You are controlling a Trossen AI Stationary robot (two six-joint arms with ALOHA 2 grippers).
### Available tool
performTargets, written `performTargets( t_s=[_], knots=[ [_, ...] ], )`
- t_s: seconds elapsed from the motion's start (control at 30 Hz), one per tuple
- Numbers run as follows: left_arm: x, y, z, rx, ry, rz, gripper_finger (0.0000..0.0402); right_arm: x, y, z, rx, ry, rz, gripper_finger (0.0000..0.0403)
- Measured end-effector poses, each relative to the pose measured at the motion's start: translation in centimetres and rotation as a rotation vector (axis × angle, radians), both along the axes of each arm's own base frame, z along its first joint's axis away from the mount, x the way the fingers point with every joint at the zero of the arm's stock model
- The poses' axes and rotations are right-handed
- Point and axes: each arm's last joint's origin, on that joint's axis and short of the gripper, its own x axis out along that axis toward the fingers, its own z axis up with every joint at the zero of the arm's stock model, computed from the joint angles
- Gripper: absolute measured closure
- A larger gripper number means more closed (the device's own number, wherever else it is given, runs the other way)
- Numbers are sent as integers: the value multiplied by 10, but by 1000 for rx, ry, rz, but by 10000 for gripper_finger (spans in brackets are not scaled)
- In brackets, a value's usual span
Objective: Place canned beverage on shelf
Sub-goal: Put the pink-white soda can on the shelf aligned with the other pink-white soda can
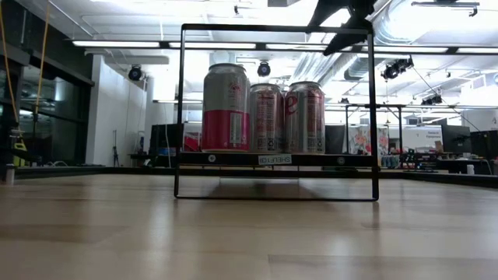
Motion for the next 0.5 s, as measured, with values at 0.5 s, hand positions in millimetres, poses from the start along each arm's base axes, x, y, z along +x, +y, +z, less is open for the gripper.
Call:
performTargets(
  t_s=[0.5],
  knots=[
    [-16, 13, -26, 76, -17, -252, 119, 9, -1, -23, 37, 164, -31, 13]
  ],
)
